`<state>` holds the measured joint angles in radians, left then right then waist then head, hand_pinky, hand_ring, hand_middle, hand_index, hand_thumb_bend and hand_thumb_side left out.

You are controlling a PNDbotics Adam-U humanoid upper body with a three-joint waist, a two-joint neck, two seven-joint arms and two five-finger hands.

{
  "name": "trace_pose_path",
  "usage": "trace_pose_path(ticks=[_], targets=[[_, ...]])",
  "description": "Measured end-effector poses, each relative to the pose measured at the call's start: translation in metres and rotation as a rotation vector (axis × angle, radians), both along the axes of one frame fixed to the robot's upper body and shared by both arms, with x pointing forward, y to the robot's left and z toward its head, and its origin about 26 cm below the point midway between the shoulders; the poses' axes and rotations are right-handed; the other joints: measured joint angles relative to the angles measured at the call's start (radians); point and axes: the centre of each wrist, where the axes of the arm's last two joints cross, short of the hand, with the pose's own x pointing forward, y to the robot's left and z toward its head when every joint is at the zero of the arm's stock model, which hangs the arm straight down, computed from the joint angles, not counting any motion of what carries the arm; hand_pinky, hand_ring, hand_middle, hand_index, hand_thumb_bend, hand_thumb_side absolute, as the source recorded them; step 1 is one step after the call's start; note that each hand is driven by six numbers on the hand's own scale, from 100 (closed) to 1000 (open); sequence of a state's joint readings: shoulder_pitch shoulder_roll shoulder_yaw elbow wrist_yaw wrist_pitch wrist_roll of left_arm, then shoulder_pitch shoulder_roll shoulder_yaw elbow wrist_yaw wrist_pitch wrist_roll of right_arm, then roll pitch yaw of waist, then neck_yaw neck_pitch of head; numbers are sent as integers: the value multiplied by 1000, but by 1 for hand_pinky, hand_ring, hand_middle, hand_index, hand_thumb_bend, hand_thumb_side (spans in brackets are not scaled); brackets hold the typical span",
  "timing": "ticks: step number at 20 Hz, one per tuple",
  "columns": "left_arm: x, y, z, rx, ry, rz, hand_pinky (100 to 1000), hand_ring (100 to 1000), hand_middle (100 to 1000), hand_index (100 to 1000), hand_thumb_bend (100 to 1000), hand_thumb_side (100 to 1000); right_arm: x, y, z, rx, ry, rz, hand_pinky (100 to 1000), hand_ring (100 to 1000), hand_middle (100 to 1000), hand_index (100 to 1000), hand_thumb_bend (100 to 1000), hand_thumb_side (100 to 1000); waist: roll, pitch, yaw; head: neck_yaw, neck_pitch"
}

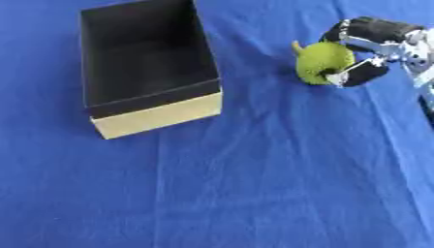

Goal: Pick up objects on the table and place them in the box.

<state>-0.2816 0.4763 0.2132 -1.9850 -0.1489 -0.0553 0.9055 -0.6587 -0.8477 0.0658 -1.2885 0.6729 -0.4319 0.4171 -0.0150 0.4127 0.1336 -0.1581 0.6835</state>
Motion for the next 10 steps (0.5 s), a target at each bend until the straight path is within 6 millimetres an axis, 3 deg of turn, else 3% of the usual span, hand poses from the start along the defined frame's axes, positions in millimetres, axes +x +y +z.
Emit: trace_pose_path(ticks=[5, 10], targets=[[0, 0, 0, 0, 0, 0, 457, 756, 689, 676, 894, 808, -6, 7, 12, 24, -47, 39, 780, 707, 509, 674, 100, 263, 0, 0, -1, 9, 0], [0, 0, 0, 0, 0, 0, 458, 755, 689, 677, 893, 808, -11, 21, 38, 64, -157, 83, 774, 671, 501, 675, 100, 205, 0, 0, -3, 15, 0]])
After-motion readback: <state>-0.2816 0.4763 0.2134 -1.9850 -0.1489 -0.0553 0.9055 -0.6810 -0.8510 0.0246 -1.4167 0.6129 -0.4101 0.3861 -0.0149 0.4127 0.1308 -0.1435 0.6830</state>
